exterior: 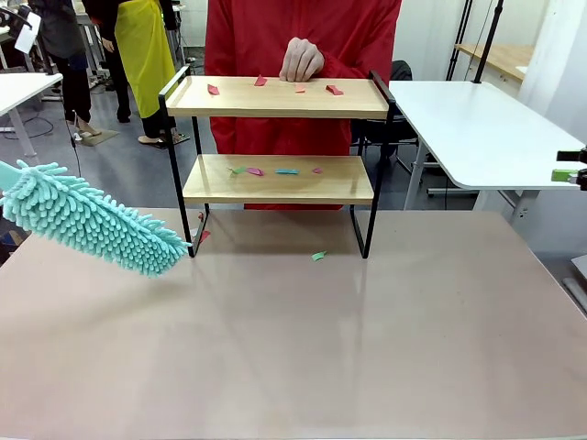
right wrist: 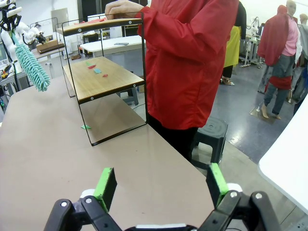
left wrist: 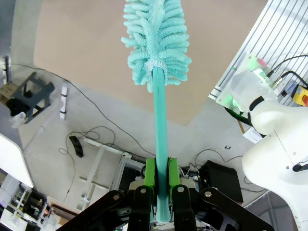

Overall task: Clean the shelf.
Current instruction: Clean the specific section of the Shelf indicated by the human with the Duster.

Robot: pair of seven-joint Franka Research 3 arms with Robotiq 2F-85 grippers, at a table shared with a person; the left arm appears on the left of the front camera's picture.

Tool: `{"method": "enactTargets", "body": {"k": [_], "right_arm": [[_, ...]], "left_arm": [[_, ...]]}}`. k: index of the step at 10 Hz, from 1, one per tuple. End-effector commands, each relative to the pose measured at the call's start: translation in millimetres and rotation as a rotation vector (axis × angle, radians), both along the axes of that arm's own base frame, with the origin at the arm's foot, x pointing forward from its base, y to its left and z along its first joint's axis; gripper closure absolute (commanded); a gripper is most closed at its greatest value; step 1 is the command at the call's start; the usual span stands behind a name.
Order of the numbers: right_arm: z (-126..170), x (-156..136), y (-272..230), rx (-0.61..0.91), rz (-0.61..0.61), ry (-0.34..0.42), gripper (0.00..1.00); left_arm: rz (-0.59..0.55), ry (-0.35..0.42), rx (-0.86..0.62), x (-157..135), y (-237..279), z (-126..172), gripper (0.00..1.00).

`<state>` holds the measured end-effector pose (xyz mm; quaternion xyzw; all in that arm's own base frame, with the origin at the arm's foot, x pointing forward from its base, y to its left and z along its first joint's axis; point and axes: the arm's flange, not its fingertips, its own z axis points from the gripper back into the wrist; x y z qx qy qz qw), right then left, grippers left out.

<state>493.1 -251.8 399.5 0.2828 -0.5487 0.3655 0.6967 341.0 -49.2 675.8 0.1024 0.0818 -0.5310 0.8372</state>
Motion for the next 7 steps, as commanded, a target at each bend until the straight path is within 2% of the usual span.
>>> {"method": "enactTargets", "body": {"k": [1, 3, 5, 7], "right_arm": [[3.2, 0.8, 1.5, -0.002, 0.002, -0.006, 0.0], [3.2, 0.8, 1.5, -0.002, 0.002, -0.006, 0.0], [3.2, 0.8, 1.5, -0.002, 0.002, -0.006, 0.0], [3.2, 0.8, 1.5, -0.002, 0.002, -0.006, 0.0]], "left_arm": [[0.002, -0.044, -0.086, -1.3, 2.0, 10.4, 0.87], [-0.038, -0.074, -0.207, 0.2, 10.3, 35.0, 0.87], [-0.138, -0.16, -0.317, -4.5, -0.9, 65.4, 0.87], [-0.15, -0.216, -0.448, -3.9, -33.8, 113.1, 0.87]]}}
